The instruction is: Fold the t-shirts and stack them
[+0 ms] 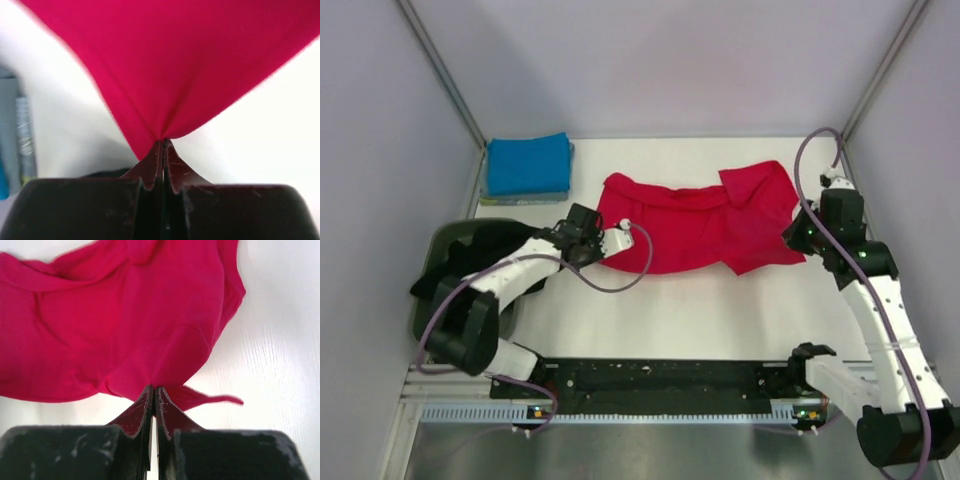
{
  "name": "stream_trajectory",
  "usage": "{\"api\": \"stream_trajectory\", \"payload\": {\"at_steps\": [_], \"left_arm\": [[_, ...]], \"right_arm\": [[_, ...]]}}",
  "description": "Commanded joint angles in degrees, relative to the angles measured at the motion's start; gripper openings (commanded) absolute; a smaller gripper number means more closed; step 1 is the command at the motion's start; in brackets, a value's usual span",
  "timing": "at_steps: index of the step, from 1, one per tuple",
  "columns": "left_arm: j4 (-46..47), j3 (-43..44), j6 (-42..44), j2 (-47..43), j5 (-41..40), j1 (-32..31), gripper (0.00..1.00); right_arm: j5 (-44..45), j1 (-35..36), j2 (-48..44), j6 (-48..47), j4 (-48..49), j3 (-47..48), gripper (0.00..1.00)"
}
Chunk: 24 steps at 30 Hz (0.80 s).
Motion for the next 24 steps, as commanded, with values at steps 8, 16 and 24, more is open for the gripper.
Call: {"api": "stream_trajectory", "payload": {"at_steps": [8, 16, 24], "left_arm": [[-36.5, 34.3, -14.3, -28.0, 2.3, 0.3, 0.0], [-40.3, 51.6, -17.9, -35.7, 3.8, 0.2, 0.0], [-33.3, 46.2, -19.5, -33.0, 0.2, 0.2, 0.0]], "right_arm": [[-3.4, -0.5, -11.0, -5.5, -14.5, 33.7, 0.0], [-5.1, -0.5, -10.9, -6.1, -19.1, 52.3, 0.0], [-4.6, -0.5, -3.0, -5.6, -15.7, 52.5, 0.0]]}}
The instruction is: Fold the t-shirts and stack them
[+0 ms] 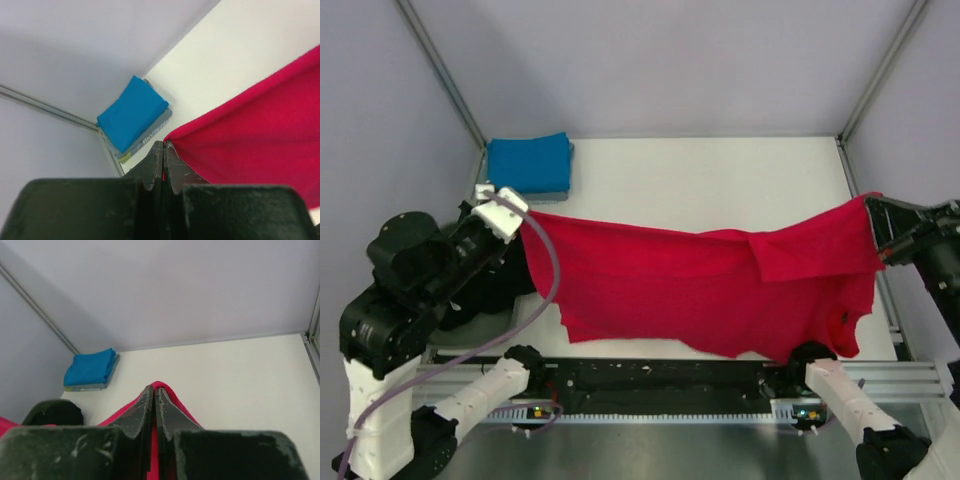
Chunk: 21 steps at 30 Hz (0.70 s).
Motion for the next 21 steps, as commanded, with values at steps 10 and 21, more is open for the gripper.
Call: {"api": "stream_trajectory", "payload": {"at_steps": [10, 21], "left_arm": [[29.5, -2.0, 1.4, 21.6, -18.4, 0.5, 0.0], [43.5, 13.6, 7.6, 38.9, -21.3, 4.5, 0.0]], "right_arm": [[-5.5, -4.2, 28.4, -2.0, 19.2, 1.4, 0.0], [-21.5, -20.8, 52.7, 11.4, 22.1, 35.6, 0.0]]}}
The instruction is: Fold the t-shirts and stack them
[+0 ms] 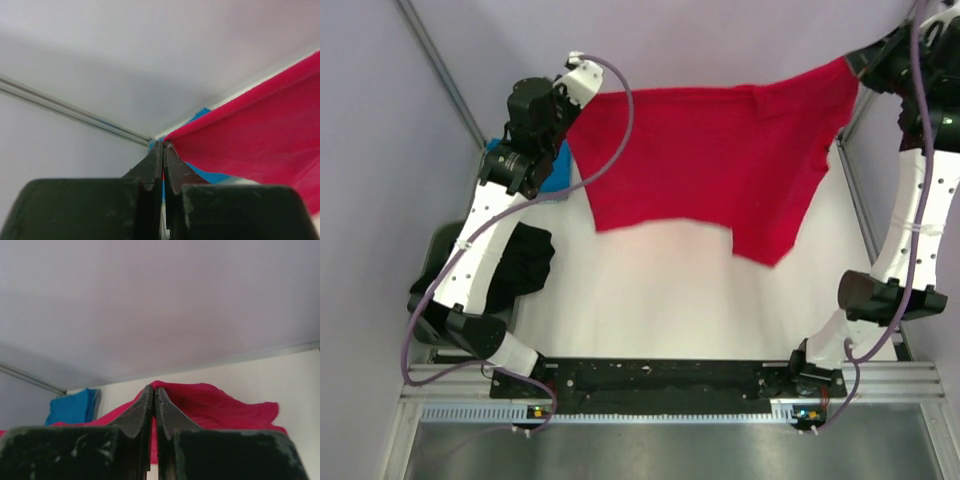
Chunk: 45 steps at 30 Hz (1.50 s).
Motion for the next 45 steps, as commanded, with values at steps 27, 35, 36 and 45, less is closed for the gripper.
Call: {"api": "stream_trajectory", "payload": {"at_steps": [27, 35, 36, 45], "left_arm": [[5.1, -62.0, 3.0, -20.0, 10.9, 1.4, 0.0], [-3.7, -66.9, 0.1, -25.9, 16.0, 1.3, 0.0], [-2.7, -67.5, 0.2, -26.1, 16.1, 1.3, 0.0], [6.1, -62.1, -1.2, -16.0, 12.5, 1.3, 0.0]], "right_arm": [[-8.4, -4.8, -47.7, 1.8, 5.8, -94.4, 0.0], [-5.6, -4.9, -52.0, 5.1, 6.1, -96.7, 0.0], [-6.0, -4.9, -51.2, 5.1, 7.4, -97.4, 0.0], [-8.2, -4.8, -38.3, 0.4, 22.9, -95.9, 0.0]]}}
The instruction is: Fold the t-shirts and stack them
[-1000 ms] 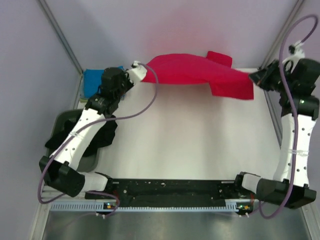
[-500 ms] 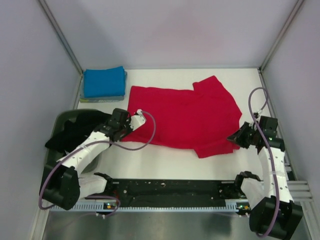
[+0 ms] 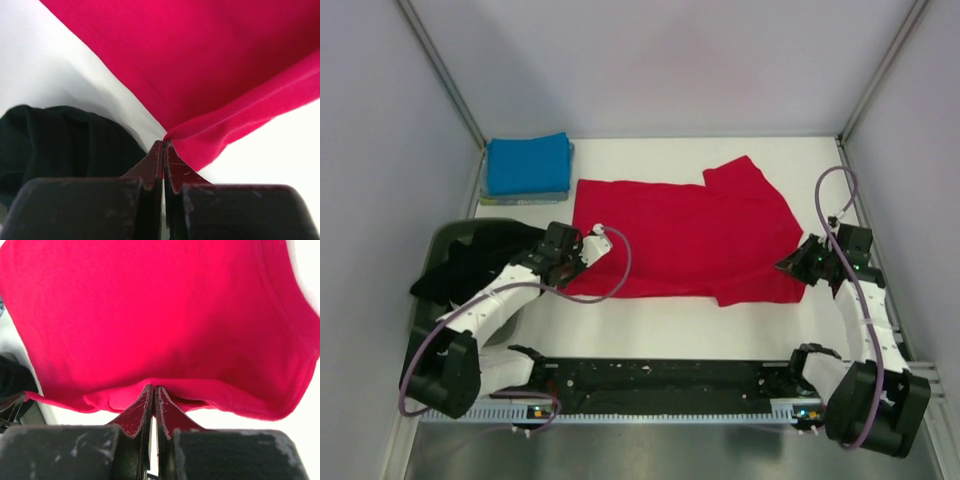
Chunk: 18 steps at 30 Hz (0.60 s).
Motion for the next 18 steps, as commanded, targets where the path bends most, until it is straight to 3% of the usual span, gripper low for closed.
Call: {"api": "stream_trajectory", "payload": {"at_steps": [1, 11, 18], "left_arm": [[6.9, 5.6, -1.5, 5.7, -2.1, 0.3, 0.0], [13.1, 11.4, 0.7, 18.9, -9.0, 0.3, 0.0], [15.6, 13.4, -1.1, 23.0, -13.0, 0.3, 0.0]], "right_arm": [[0.2, -0.4, 5.5, -3.5, 11.0, 2.7, 0.0], [-4.2, -0.4, 24.4, -6.8, 18.1, 9.0, 0.0], [-1.9, -0.5, 29.8, -8.4, 18.8, 11.6, 0.0]]}}
